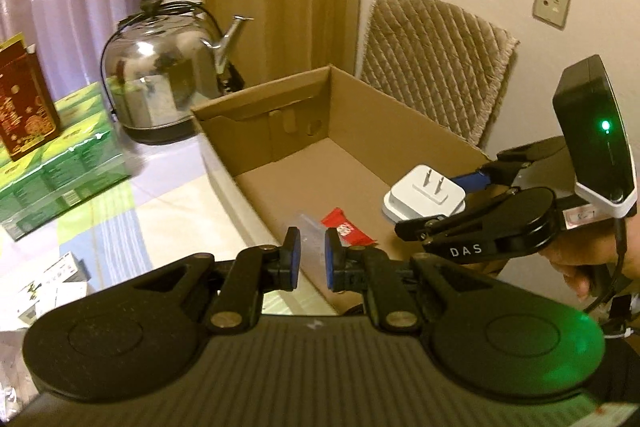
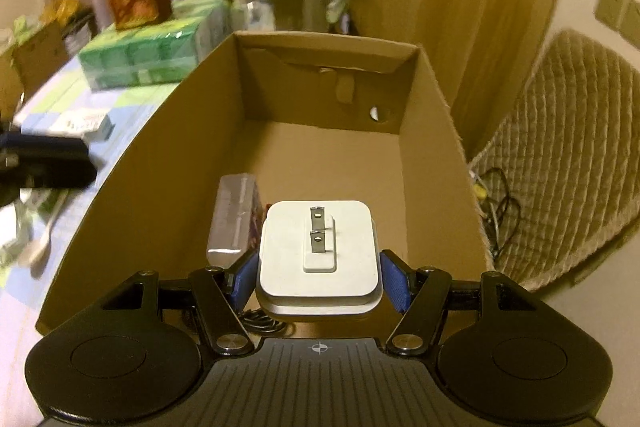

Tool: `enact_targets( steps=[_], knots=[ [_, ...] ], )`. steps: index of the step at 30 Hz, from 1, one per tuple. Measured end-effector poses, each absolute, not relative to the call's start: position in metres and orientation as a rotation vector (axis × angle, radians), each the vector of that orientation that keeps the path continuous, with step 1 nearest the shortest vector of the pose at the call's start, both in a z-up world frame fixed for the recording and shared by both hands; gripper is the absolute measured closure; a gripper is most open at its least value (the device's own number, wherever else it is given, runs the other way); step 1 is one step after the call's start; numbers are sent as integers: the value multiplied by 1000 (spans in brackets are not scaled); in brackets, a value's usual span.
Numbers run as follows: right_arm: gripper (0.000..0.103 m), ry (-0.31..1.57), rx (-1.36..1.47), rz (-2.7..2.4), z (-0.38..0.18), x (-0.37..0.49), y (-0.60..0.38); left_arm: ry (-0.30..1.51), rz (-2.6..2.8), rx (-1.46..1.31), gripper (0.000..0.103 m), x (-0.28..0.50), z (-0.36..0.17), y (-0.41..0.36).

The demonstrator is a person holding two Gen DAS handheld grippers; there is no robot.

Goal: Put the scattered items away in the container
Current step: 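Open the left gripper to drop the cable while the right gripper lowers the plug adapter into the box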

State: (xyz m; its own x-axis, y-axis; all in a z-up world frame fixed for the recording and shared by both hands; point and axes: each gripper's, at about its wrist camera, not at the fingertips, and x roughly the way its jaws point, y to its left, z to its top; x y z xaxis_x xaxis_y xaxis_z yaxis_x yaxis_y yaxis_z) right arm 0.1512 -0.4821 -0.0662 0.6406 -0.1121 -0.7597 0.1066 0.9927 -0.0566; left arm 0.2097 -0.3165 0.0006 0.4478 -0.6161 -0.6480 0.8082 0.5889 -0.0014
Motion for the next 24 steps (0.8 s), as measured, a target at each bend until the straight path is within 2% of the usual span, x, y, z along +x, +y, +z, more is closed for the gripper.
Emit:
enact_targets(
  steps=[12,24],
  knots=[
    [41,1020,1,-101,-86,175,-476,651,-866,263,90,218,-1,-290],
    [41,910,28,-126,-62,153,-469,678,-841,215,87,214,-7,-266]
  ],
)
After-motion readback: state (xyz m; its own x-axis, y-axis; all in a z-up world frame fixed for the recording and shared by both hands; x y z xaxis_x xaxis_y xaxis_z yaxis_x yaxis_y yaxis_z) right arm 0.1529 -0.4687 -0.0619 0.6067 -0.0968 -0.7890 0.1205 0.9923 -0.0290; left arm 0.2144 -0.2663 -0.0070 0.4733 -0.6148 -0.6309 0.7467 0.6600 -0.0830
